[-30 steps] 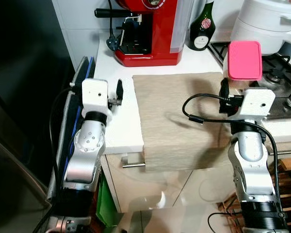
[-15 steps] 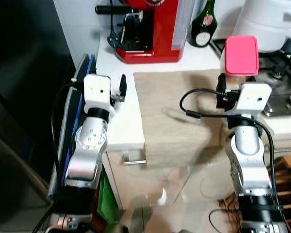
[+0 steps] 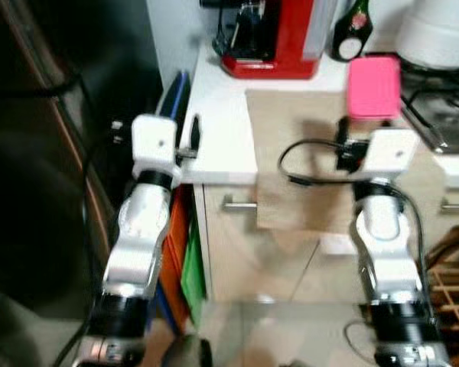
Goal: Restocking fridge
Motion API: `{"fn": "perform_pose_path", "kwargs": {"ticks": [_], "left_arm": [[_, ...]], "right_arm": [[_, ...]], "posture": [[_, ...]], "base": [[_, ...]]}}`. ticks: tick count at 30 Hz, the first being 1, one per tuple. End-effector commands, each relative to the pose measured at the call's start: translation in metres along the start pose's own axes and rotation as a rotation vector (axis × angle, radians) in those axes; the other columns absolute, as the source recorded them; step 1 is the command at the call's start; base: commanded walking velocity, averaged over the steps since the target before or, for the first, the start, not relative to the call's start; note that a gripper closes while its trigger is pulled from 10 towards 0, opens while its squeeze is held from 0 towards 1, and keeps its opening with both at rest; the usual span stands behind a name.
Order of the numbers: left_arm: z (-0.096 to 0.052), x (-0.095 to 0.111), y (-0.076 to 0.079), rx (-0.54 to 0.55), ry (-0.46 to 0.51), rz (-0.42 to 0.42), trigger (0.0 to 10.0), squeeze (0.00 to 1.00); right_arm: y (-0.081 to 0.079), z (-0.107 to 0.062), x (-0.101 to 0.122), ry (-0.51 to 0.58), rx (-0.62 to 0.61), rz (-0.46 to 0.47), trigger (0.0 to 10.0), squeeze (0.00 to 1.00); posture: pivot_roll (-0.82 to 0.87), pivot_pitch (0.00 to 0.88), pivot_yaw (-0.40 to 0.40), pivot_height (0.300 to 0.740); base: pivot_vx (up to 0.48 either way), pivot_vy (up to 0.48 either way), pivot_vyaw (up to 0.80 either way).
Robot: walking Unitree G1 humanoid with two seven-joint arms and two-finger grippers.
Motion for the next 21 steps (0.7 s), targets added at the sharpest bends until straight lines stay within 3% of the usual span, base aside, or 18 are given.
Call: {"fn": "perform_pose_path", "kwargs": {"ticks": [1,13,21], "left_arm": [[0.001,0.001,0.000,-0.006,0.000,-0.001,10.0,0.00],[-0.001,-0.004,0.001,-0.010,-0.011,0.014,10.0,0.00],[-0.001,-0.009,0.003,-0.020,-0.036,0.027,10.0,0.00]], "right_arm": [[0.001,0.001,0.003,0.012,-0.008,-0.004,10.0,0.00],[0.001,-0.001,-0.011,-0.046,-0.007,0.019,10.0,0.00],[-0.007,-0.005,-0.020,-0.091,0.041,0.024,10.0,0.00]], "posture": [[-0.01,0.000,0.023,0.740],[-0.02,0.000,0.029,0.740],[-0.02,0.000,0.031,0.740]], "base": [[-0.289,0.000,0.00],[-0.311,0.000,0.00],[-0.312,0.000,0.00]]}}
Point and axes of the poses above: a point about 5 cm out from each wrist's last joint towards the gripper, its own z axis pointing out of the wrist towards the gripper, its own x axis along the axis of the wrist's last joint, y = z × x, the point moved 5 cm from there along z, pointing out of the wrist towards the gripper, and after that the axes turned 10 degrees about -z, right-handed, at the moved point
